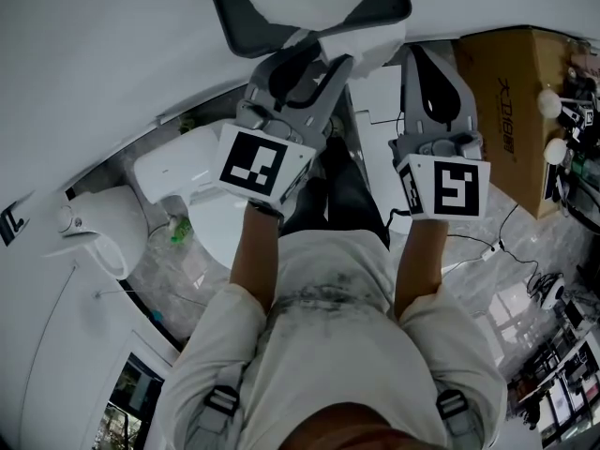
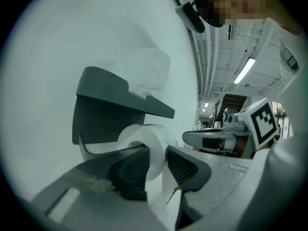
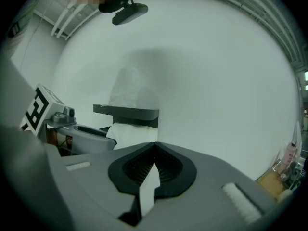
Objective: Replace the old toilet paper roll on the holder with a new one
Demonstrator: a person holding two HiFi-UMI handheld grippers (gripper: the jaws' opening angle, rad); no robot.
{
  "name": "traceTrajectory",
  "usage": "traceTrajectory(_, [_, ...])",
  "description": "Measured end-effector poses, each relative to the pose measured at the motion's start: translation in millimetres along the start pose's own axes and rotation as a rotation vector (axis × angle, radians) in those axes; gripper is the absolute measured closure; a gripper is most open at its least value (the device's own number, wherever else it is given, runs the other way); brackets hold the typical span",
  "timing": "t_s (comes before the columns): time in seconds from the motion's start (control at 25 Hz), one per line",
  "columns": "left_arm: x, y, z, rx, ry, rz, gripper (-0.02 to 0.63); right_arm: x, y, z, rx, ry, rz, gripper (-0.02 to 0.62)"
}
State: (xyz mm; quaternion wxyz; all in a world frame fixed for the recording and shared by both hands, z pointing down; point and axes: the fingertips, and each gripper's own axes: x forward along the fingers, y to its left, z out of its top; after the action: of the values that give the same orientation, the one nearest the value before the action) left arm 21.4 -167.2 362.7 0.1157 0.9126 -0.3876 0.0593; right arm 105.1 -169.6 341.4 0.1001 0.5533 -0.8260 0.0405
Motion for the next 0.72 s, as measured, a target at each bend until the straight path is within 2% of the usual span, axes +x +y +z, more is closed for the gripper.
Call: traceTrajectory(0.72, [20,-10,1,-0.009,0.011,-0.009,0.476,-7,-7,-6,0.009,0.005,-0.037,0.595])
